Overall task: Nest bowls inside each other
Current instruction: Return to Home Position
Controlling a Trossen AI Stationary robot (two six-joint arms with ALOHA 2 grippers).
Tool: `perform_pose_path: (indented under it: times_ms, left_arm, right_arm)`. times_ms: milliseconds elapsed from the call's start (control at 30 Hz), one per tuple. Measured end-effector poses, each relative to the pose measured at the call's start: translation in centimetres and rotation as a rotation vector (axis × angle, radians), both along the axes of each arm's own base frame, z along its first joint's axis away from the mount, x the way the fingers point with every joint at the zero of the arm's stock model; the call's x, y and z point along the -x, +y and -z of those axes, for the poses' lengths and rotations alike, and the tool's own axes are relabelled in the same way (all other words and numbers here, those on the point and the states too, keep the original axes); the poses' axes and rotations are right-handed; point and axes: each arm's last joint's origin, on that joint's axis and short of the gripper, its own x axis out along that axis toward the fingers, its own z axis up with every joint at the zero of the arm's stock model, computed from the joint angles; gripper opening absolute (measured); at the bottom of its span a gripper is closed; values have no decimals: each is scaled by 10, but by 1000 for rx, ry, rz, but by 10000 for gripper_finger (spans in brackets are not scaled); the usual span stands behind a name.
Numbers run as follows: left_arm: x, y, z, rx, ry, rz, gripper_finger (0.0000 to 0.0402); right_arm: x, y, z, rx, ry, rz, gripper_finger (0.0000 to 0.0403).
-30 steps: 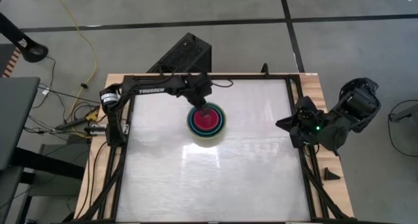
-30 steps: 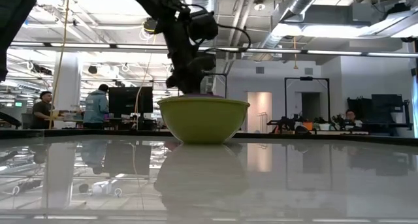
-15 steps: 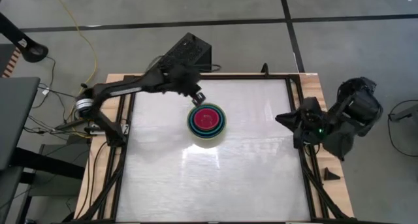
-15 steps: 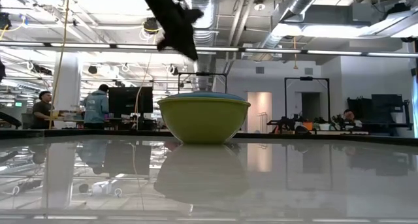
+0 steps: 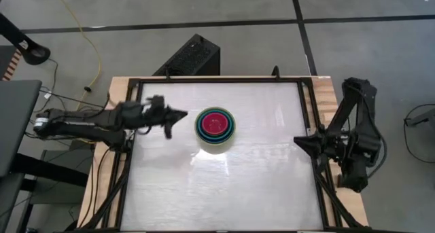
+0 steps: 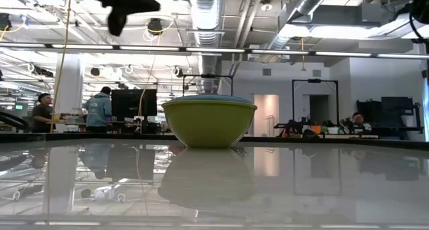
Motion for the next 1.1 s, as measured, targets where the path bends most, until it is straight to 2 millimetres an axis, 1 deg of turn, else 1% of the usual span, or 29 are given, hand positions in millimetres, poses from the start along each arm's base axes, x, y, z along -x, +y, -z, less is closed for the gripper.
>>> perform_pose_path:
  times_ms: [133,233,300,467,633,800,1000,1100]
  left_arm:
    - [17,-24,32,14,-86,42,0]
    - [25,-36,55,8,-109,29,0]
    - [29,-42,65,-3,-127,5,0]
    - [38,-47,92,-20,-118,-41,0]
    - [44,-46,119,37,-112,-28,0]
    - [51,-43,132,72,-159,-24,0]
    - [51,-43,133,67,-159,-34,0]
    - [51,-42,133,81,-164,-47,0]
  right_arm:
    - [1,2,29,-32,-30,-3,84]
    - [1,-1,49,-35,-29,-2,84]
    - [2,-3,62,-37,-28,-1,84]
    - [6,-16,90,-57,-27,-4,84]
    - [13,-30,109,-112,-44,-28,84]
    - [22,-38,127,-197,-63,-103,84]
    - [28,-39,150,-288,-79,-162,84]
    - [27,-37,152,-281,-83,-158,84]
